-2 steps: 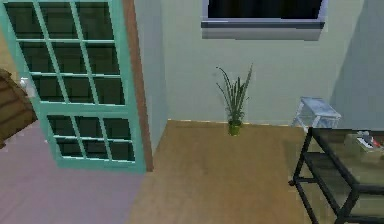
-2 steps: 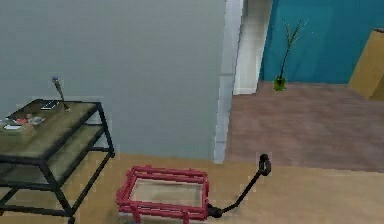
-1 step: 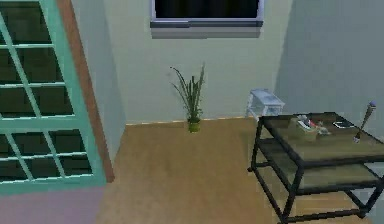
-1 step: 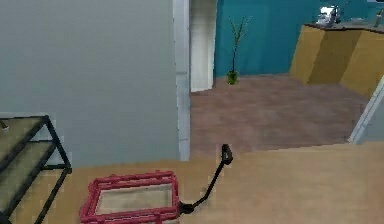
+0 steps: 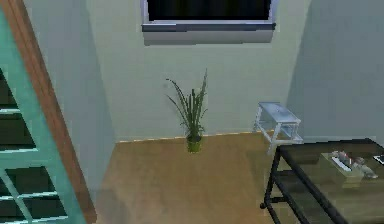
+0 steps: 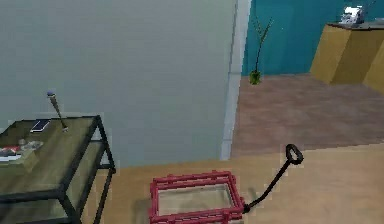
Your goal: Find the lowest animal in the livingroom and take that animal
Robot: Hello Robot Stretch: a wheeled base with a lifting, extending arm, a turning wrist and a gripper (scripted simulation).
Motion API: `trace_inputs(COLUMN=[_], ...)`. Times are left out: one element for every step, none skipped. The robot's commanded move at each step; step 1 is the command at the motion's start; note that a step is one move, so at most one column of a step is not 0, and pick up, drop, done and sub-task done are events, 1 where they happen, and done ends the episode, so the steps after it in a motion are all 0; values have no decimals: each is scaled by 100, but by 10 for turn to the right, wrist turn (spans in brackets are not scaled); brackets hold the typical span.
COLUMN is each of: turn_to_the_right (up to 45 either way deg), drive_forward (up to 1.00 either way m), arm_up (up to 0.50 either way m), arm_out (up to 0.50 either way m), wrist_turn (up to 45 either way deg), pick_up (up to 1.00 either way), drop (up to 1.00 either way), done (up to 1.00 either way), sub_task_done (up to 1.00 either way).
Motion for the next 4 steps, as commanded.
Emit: trace_inputs(turn_to_the_right=[-390, -30, 450, 390], drive_forward=[0, 0, 0, 0], arm_up=[0, 0, 0, 0], arm_out=[0, 0, 0, 0], wrist_turn=[0, 0, 0, 0], pick_up=[0, 0, 0, 0], drop=[0, 0, 0, 0], done=[0, 0, 0, 0], sub_task_done=[0, 0, 0, 0])
